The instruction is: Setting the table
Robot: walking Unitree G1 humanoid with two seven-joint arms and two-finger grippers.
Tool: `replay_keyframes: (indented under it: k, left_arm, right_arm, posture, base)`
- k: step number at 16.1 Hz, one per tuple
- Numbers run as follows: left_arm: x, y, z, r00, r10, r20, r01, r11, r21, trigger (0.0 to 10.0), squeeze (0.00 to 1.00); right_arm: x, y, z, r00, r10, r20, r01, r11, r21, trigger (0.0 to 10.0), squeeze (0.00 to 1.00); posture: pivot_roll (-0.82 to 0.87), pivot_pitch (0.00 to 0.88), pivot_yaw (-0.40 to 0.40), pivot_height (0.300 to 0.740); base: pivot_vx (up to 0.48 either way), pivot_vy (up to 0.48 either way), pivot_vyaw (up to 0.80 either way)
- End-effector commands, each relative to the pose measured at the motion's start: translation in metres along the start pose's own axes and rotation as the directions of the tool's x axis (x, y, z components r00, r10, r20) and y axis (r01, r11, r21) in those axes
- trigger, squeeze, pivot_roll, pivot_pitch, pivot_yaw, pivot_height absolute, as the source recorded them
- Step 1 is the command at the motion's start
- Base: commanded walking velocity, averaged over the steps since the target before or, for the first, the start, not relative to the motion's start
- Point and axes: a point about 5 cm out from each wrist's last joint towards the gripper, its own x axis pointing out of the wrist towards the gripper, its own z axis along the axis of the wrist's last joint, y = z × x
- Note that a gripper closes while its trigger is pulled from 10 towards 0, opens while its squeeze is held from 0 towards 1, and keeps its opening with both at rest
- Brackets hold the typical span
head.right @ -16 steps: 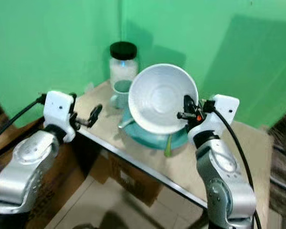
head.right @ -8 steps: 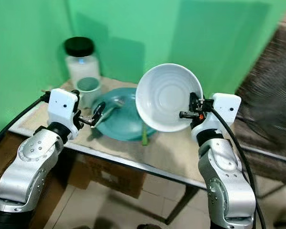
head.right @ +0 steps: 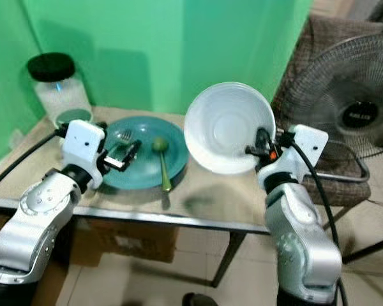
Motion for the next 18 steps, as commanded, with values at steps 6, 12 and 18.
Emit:
replay_keyframes:
  k: [6,12,18]
  left_arm:
    - [0.000,-0.002,-0.001,1.000,-0.024,-0.004,0.024,1.000,-0.018,10.0,0.00]
    - [-0.002,-0.018,-0.002,0.960,-0.279,-0.023,0.278,0.960,-0.022,10.0,0.00]
    - [-0.015,-0.024,-0.010,0.901,-0.426,-0.088,0.426,0.905,-0.018,10.0,0.00]
  right_arm:
    - [0.028,0.002,-0.008,0.992,-0.001,-0.123,0.000,1.000,-0.006,10.0,0.00]
    - [0.082,-0.025,-0.022,0.909,-0.088,-0.407,0.181,0.964,0.196,10.0,0.00]
    - [0.098,-0.040,-0.024,0.877,-0.128,-0.464,0.326,0.867,0.376,10.0,0.00]
  posture:
    - [0.06,0.000,-0.028,0.740]
    - [0.08,0.000,-0.041,0.740]
    - [0.09,0.000,-0.063,0.740]
  base:
    - [0.000,0.000,0.00]
    - [0.000,0.000,0.00]
    - [0.000,0.000,0.00]
